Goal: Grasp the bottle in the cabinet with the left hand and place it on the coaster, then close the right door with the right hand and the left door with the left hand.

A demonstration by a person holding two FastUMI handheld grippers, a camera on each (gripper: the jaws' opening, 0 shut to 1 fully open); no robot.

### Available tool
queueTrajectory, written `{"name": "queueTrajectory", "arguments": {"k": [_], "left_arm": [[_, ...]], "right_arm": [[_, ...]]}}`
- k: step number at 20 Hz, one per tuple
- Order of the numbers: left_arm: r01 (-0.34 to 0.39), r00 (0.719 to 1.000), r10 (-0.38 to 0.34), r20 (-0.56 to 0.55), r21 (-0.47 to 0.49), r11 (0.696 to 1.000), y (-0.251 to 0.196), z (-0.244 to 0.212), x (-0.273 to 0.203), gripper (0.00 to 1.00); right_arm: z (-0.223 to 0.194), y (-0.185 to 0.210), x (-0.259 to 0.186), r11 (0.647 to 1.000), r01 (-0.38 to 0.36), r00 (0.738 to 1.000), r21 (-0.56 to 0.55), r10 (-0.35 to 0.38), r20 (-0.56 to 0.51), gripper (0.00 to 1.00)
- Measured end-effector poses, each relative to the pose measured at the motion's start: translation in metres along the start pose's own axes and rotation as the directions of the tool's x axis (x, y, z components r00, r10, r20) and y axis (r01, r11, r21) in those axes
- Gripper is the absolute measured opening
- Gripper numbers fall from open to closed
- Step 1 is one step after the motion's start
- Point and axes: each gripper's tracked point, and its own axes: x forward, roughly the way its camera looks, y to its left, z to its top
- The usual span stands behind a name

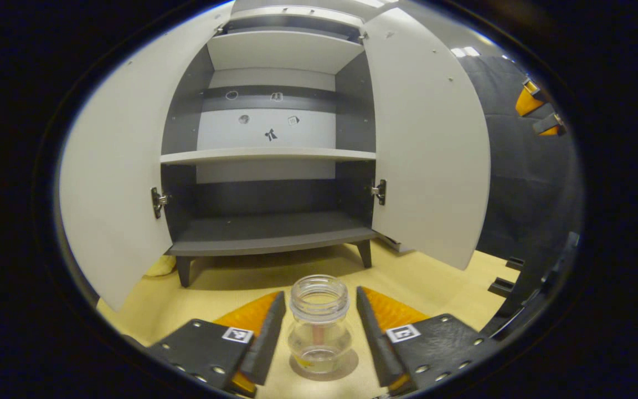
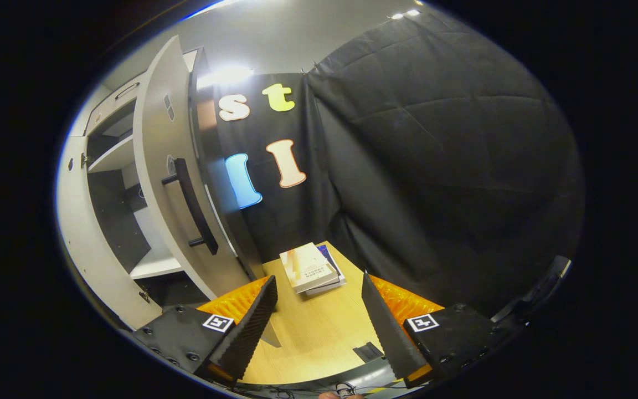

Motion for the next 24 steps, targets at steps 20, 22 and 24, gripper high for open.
{"name": "queueTrajectory", "arguments": {"k": [20, 22, 24], "left_arm": [[-0.264, 0.948, 0.274, 0.160, -0.083, 0.961, 0.076, 0.235, -0.202, 0.96], [-0.295, 0.940, 0.305, 0.154, -0.088, 0.952, 0.083, 0.254, -0.206, 0.95], [-0.324, 0.932, 0.333, 0.145, -0.080, 0.943, 0.088, 0.273, -0.206, 0.95]], "right_arm": [[0.040, 0.017, 0.013, 0.991, -0.086, 0.989, -0.099, 0.097, 0.114, 0.98], [0.054, 0.028, 0.025, 0.986, -0.126, 0.982, -0.108, 0.139, 0.127, 0.96], [0.065, 0.041, 0.038, 0.977, -0.174, 0.974, -0.122, 0.189, 0.128, 0.98]]}}
